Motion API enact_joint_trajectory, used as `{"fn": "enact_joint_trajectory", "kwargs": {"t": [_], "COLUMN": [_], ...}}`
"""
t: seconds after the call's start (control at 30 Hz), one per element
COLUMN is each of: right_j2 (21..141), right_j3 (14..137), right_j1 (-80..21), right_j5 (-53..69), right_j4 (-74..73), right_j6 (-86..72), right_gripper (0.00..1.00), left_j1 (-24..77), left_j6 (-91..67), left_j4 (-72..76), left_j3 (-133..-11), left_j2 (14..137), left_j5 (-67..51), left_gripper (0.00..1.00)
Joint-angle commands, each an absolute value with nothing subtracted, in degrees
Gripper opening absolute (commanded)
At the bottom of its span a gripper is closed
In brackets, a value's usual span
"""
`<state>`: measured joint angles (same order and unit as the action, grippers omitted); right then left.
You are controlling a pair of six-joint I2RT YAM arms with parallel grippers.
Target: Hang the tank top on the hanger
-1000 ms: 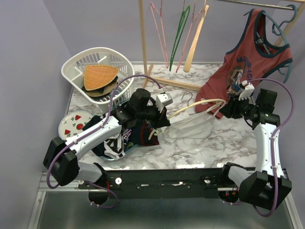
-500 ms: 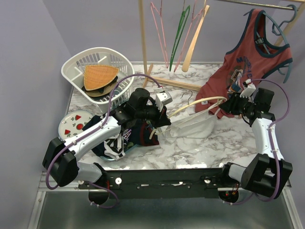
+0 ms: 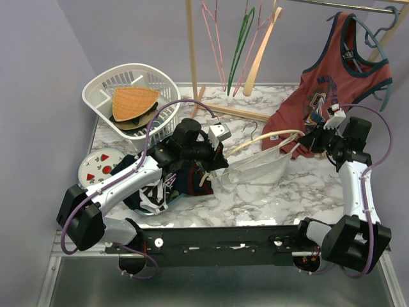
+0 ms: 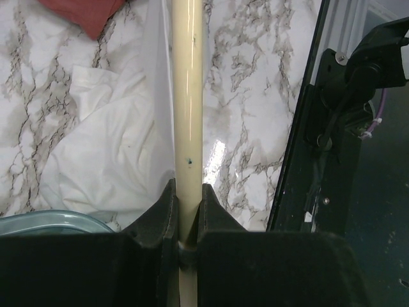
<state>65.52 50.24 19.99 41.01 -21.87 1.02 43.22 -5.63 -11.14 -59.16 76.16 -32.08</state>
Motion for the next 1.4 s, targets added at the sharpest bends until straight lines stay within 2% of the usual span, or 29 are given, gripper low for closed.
{"fn": "enact_joint_trajectory", "kwargs": {"t": [0.0,0.13,0.37,0.47,0.5,0.57,0.67,0.7,0.77,0.8,0.9,1.0,1.13,1.23,1.37], "right_j2": [58.63,56.69,60.03,59.68,59.07,58.19,56.17,55.47,53.53,52.92,52.38,54.57,57.48,57.57,56.34], "right_j3": [55.19,59.14,66.0,64.61,64.08,62.93,63.63,63.98,65.47,66.0,68.98,72.67,74.62,72.96,70.5], "right_j1": [20.39,20.39,19.52,18.02,17.84,17.84,17.84,17.84,17.84,17.84,17.84,17.84,17.84,17.75,17.75], "right_j5": [39.73,42.44,58.52,56.96,56.61,54.16,49.07,47.74,43.88,43.07,42.54,46.48,50.53,50.8,49.49], "right_j4": [-27.32,-29.35,-42.44,-47.02,-48.67,-49.83,-52.56,-52.91,-52.82,-53.17,-55.97,-64.9,-78.2,-83.93,-84.81], "right_j6": [8.43,12.38,23.28,28.12,29.43,32.42,35.77,36.12,36.82,37.26,40.59,50.41,73.39,83.54,87.71], "right_gripper": [0.01,0.01,0.01,0.01,0.07,0.1,0.24,0.39,0.53,0.66,0.82,0.87,0.88,0.89,0.89], "left_j1": [43.07,42.98,42.98,42.98,42.98,42.98,42.98,43.07,42.98,43.07,42.98,42.98,42.98,43.33,44.56], "left_j6": [-3.96,-3.43,-3.08,-2.9,-2.81,-2.55,-1.85,-1.5,-0.62,-0.27,3.15,5.44,9.57,10.89,13.62], "left_j4": [-11.6,-12.39,-11.69,-11.16,-11.08,-10.9,-10.98,-11.07,-11.95,-12.3,-14.15,-16.25,-19.59,-21.62,-24.6], "left_j3": [-61.17,-61.79,-61.61,-61.35,-61.26,-61.17,-61.08,-61.08,-61.17,-61.35,-61.87,-62.57,-64.07,-64.95,-66.18], "left_j2": [76.72,77.78,77.52,76.99,76.91,76.55,75.85,75.76,75.32,75.15,74.53,74.09,73.65,73.3,73.21], "left_j5": [-31.19,-33.74,-36.3,-36.74,-36.83,-37.0,-37.7,-37.97,-38.5,-38.5,-39.2,-40.69,-42.97,-44.21,-45.09], "left_gripper": [0.0,0.0,0.0,0.0,0.0,0.0,0.0,0.0,0.0,0.0,0.0,0.0,0.0,0.0,0.0]}}
